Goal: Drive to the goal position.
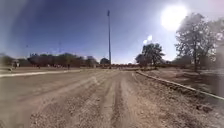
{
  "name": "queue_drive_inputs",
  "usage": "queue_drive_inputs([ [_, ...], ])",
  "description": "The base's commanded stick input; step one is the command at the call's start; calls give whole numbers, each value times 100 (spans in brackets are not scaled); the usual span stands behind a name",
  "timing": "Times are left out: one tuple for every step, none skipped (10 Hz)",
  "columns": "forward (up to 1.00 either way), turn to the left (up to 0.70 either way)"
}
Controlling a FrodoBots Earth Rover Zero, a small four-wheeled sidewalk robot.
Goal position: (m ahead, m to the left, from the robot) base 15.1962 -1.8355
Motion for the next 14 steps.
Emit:
queue_drive_inputs([
  [70,0],
  [70,0],
  [70,0],
  [70,0],
  [70,0],
  [70,0],
  [70,0],
  [70,0],
  [70,0],
  [70,0],
  [70,0],
  [70,0],
  [70,0],
  [70,0],
])
